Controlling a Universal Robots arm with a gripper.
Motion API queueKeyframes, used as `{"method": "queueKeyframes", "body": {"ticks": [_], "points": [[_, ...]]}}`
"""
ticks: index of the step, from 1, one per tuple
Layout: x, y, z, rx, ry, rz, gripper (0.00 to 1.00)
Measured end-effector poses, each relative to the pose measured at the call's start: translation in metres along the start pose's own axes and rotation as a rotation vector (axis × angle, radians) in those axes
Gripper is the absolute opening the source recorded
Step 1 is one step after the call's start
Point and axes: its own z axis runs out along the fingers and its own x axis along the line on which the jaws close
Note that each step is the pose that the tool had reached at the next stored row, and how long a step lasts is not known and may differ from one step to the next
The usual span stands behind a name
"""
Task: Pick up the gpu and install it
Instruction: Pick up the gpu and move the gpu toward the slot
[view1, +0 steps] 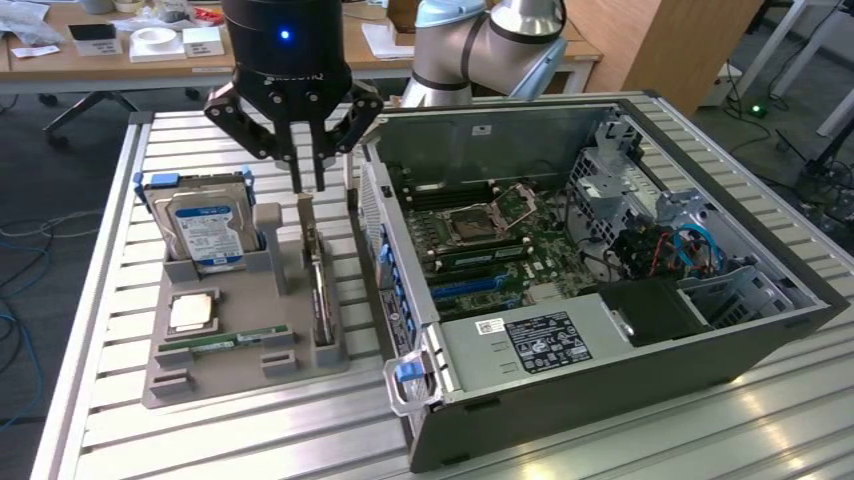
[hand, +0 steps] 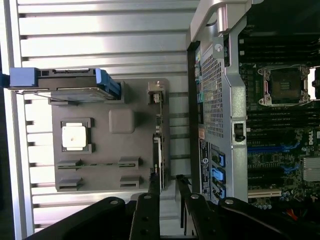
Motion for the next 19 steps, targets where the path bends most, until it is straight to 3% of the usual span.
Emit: {"method": "queueKeyframes", "body": {"ticks": [5, 11, 19], "points": [[0.0, 0.0, 0.0, 0.0, 0.0, 0.0, 0.42], [0.0, -0.0001, 0.0014, -0.0001, -0.0001, 0.0, 0.42], [0.0, -0.0007, 0.0147, 0.0, -0.0001, 0.0, 0.42]]}}
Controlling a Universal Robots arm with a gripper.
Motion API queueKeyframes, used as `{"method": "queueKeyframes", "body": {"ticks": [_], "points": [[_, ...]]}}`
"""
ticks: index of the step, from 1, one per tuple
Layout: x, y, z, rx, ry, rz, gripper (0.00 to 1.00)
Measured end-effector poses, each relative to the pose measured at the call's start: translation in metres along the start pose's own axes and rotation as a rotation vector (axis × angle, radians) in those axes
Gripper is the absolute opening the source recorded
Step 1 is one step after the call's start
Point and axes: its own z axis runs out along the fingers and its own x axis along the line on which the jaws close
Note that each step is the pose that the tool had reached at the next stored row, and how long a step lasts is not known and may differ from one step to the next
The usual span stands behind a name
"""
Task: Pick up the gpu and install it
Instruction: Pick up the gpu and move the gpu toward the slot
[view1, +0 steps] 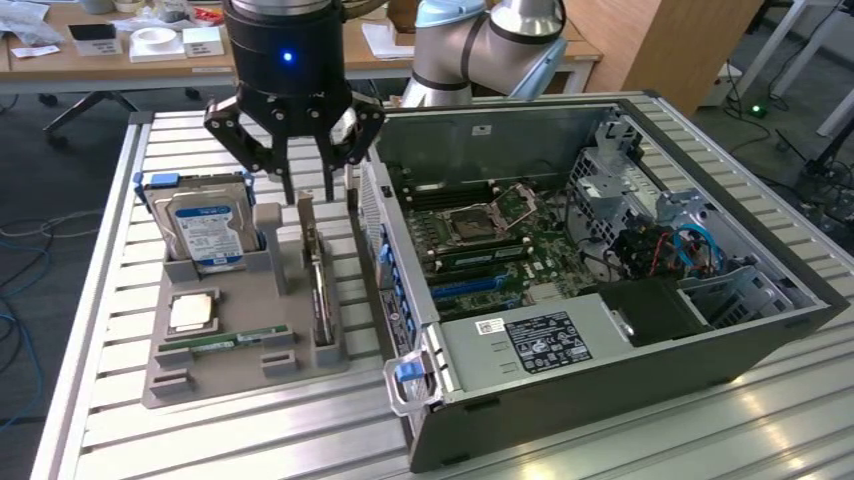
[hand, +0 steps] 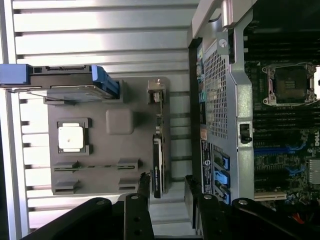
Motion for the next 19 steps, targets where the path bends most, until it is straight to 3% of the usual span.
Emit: {"method": "queueKeyframes", "body": {"ticks": [19], "points": [[0.001, -0.0015, 0.0335, 0.0, 0.0, 0.0, 0.42]]}}
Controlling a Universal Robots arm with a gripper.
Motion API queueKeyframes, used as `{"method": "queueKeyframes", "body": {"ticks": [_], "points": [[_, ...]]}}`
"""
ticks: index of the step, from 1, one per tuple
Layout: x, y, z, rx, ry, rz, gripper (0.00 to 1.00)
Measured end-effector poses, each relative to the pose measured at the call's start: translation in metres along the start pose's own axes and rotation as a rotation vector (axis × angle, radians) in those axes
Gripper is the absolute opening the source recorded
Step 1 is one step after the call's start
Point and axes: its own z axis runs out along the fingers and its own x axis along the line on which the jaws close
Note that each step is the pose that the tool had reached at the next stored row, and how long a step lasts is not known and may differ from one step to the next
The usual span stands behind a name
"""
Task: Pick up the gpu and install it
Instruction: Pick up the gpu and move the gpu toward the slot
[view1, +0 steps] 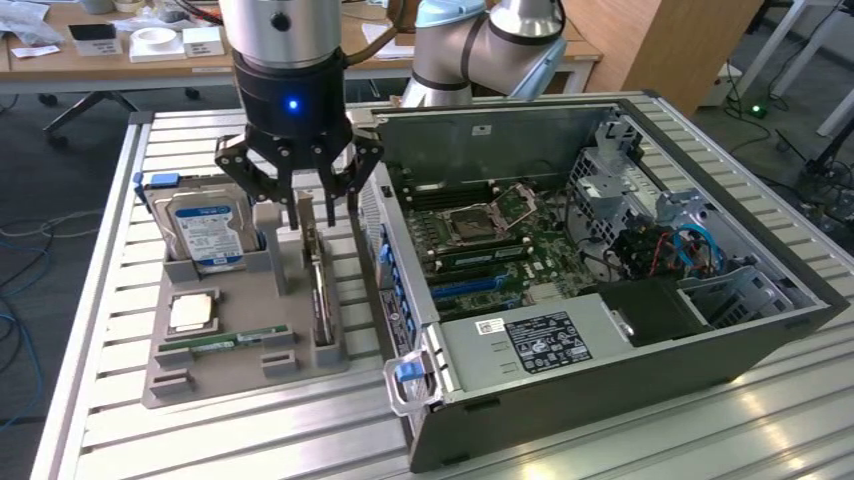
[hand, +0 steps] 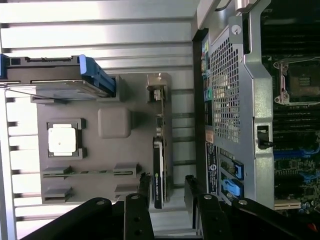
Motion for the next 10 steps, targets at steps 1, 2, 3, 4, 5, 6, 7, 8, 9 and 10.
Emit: {"method": "queueKeyframes", "body": {"ticks": [1, 2, 3, 4, 5, 6, 7, 8, 9, 10], "points": [[0.0, -0.0001, 0.0018, 0.0, 0.0, 0.0, 0.42], [0.0, -0.0002, 0.0036, 0.0, 0.0001, 0.0, 0.42], [0.0, -0.0002, 0.0054, 0.0, 0.0, 0.0, 0.42], [0.0, -0.0003, 0.0072, 0.0, 0.0001, 0.0, 0.42], [0.0, -0.0004, 0.009, 0.0001, 0.0001, 0.0, 0.42], [0.0, -0.0005, 0.0108, 0.0001, 0.0001, 0.0, 0.42], [0.0, -0.0006, 0.0126, 0.0001, 0.0, 0.0, 0.42], [0.0, -0.0007, 0.0144, 0.0001, 0.0001, 0.0, 0.42], [0.0, -0.0008, 0.0162, 0.0001, 0.0, 0.0, 0.42], [0.0, -0.0008, 0.018, -0.0001, 0.0, 0.0, 0.42]]}}
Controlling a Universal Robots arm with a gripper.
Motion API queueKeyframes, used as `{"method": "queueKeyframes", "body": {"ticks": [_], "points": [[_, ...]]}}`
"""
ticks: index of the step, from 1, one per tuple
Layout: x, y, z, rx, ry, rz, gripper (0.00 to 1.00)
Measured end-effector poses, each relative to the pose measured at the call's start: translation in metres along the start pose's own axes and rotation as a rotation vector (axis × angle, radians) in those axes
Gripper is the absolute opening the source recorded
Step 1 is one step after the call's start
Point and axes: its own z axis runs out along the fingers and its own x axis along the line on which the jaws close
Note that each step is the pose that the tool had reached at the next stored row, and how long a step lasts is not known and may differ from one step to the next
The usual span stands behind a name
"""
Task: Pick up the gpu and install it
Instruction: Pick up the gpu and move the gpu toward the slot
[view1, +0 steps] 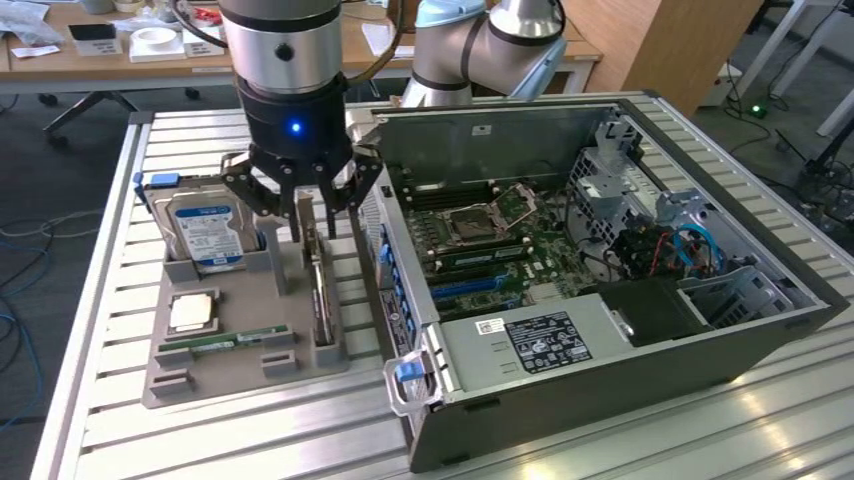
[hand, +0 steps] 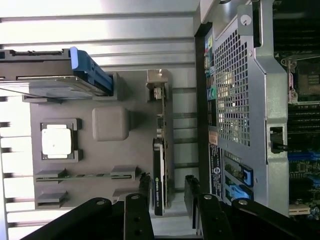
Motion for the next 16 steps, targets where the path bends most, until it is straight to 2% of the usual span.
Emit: {"method": "queueKeyframes", "body": {"ticks": [12, 16], "points": [[0.0, -0.0009, 0.0192, 0.0, 0.0, 0.0, 0.42], [0.001, -0.001, 0.0216, 0.0003, 0.0003, 0.0, 0.42]]}}
